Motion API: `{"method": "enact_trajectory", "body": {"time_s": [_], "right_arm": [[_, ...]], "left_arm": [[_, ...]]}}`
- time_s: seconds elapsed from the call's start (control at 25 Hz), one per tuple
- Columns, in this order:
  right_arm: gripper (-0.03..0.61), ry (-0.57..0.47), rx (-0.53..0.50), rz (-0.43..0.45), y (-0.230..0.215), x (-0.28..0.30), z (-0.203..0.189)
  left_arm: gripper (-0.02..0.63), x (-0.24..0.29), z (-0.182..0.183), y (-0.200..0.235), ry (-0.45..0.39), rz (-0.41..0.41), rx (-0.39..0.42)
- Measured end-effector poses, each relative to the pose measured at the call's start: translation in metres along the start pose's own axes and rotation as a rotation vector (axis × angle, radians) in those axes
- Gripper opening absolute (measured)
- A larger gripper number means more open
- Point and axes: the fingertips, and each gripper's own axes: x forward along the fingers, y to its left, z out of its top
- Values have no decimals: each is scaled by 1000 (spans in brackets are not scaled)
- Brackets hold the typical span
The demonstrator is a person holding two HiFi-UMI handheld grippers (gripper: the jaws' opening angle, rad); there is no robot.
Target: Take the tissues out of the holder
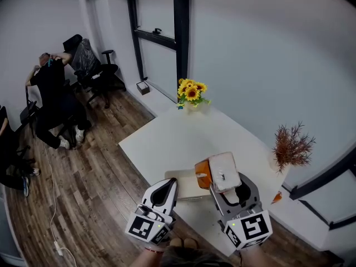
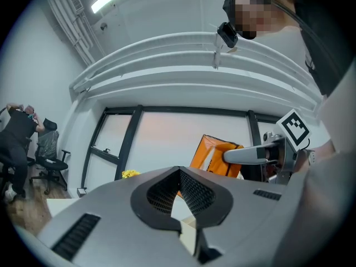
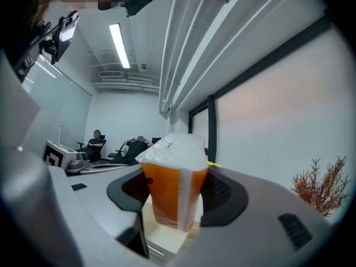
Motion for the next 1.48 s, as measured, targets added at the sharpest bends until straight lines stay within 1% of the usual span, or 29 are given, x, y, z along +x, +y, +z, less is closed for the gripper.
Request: {"method": "enact_trajectory", "body": {"time_s": [0.84,1.28,1.48], "right_arm": [[256,23,13,4,1,-10,-9],[256,28,26,-12,-8,-18,-16],[256,35,36,-16,-5,-19,-19]], "left_arm": [[7,-7,-8,-5,19,9,-16],[8,-5,-17,-16,33,-7,-21],[6,-8,-13,-15,28,-8,-32]]}}
